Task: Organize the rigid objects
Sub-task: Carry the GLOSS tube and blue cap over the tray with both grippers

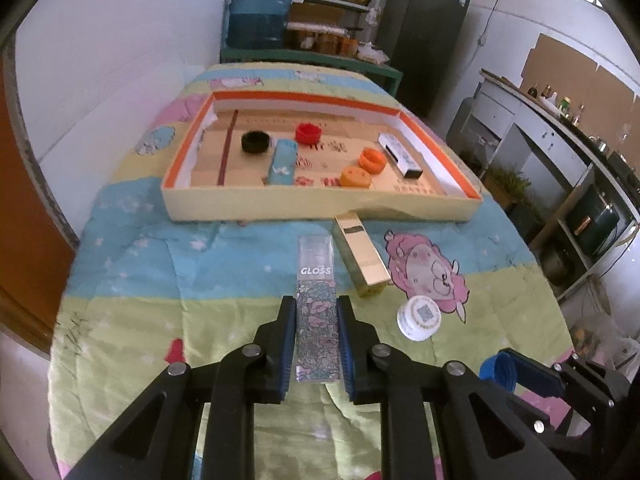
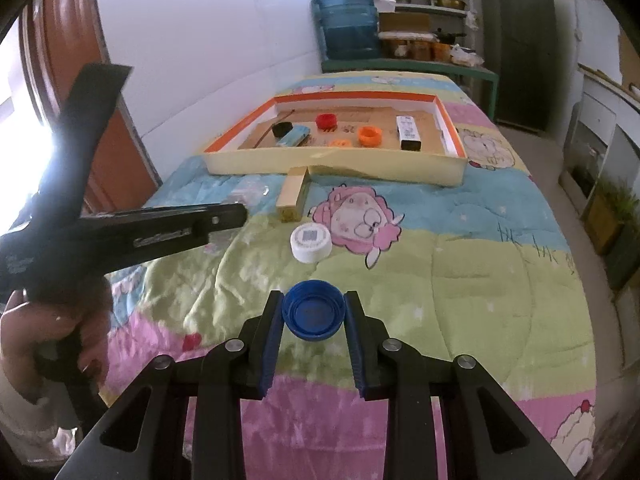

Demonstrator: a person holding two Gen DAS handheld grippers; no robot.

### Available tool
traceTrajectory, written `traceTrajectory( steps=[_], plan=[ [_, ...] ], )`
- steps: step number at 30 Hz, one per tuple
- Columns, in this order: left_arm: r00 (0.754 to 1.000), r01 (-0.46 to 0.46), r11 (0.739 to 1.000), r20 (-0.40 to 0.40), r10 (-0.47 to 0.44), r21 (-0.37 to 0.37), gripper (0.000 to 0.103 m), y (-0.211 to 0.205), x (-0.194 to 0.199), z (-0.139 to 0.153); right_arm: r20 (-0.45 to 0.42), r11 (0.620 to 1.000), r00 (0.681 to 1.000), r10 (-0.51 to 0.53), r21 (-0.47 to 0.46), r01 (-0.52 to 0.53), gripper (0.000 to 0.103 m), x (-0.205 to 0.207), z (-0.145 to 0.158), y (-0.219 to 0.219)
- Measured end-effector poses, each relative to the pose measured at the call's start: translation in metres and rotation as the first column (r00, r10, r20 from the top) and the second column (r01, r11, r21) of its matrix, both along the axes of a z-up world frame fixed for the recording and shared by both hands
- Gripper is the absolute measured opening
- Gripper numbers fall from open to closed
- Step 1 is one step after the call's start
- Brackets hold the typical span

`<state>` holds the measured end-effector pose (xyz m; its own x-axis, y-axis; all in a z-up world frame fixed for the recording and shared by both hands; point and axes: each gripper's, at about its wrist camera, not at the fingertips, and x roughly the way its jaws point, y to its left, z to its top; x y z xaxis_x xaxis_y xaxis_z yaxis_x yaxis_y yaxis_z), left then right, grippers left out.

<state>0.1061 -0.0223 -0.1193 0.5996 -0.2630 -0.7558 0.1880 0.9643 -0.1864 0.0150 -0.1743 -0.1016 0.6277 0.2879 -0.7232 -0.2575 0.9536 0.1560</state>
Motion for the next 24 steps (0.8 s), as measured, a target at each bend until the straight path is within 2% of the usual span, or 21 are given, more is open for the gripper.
traceTrajectory(
  steps=[12,24],
  plan=[
    [0.998,-0.023,0.999,0.049,0.025,-0.035,0.020,0.024,0.008,0.029,0.050,1.000,0.999,-0.001,-0.021,0.002,0.030,0.030,0.030,0.015],
    [0.996,-0.040,0.999,0.073,0.042,-0.033,0.020,0.039,0.024,0.042,0.075,1.000,0.997,0.020,-0.025,-0.019,0.030,0.058,0.048,0.029]
  ],
)
